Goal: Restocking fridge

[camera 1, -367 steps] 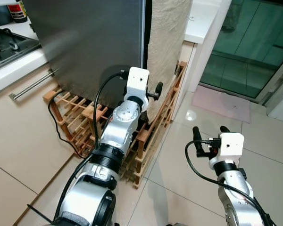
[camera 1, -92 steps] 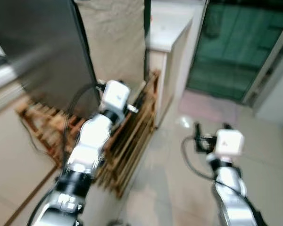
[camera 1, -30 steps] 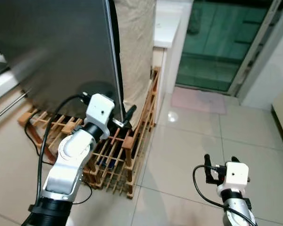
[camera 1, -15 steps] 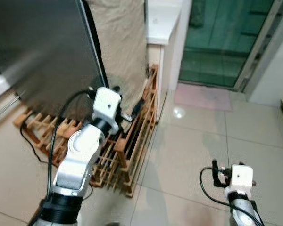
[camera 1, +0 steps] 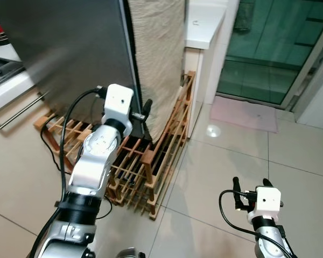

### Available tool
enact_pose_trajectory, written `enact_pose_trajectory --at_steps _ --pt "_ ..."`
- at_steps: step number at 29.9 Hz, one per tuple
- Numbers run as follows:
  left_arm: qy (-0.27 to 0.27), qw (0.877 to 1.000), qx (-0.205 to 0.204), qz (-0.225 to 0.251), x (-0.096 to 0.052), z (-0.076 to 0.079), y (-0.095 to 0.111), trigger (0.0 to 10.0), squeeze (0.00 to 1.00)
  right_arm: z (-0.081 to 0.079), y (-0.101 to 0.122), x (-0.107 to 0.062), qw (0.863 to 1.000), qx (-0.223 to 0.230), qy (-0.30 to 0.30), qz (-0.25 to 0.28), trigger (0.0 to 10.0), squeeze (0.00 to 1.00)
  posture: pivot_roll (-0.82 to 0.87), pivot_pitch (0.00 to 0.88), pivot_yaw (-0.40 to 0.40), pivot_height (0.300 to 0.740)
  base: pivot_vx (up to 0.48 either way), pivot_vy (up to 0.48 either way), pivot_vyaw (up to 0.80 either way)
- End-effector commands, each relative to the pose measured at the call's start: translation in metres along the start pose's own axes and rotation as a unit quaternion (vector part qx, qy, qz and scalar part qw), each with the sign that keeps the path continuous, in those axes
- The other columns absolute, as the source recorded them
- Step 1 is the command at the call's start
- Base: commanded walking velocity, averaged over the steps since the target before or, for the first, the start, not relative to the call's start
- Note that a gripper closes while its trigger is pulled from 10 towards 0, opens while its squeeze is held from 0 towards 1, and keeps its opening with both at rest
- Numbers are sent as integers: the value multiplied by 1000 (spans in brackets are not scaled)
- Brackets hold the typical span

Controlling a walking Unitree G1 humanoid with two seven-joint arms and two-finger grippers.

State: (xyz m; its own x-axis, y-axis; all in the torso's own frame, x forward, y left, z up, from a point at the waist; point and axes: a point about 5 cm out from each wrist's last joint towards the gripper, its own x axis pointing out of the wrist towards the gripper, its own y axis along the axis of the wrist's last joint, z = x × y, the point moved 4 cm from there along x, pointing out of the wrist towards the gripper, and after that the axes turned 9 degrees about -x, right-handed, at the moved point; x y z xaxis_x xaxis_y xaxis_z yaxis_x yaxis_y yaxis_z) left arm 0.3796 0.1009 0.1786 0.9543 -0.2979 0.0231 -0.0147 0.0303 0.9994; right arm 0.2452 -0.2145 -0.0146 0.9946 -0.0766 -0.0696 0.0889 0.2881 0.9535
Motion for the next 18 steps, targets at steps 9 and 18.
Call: enact_pose_trajectory --at_steps 9,18 --pt "-62 996 -55 -14 20 51 7 10000 0 -16 17 3 996 -38 63 56 10000 0 -5 0 17 728 0 0 0" --pt "-45 998 -48 -11 25 48 11 10000 0 -17 18 0 995 -36 63 65 10000 0 -5 8 25 728 0 0 0"
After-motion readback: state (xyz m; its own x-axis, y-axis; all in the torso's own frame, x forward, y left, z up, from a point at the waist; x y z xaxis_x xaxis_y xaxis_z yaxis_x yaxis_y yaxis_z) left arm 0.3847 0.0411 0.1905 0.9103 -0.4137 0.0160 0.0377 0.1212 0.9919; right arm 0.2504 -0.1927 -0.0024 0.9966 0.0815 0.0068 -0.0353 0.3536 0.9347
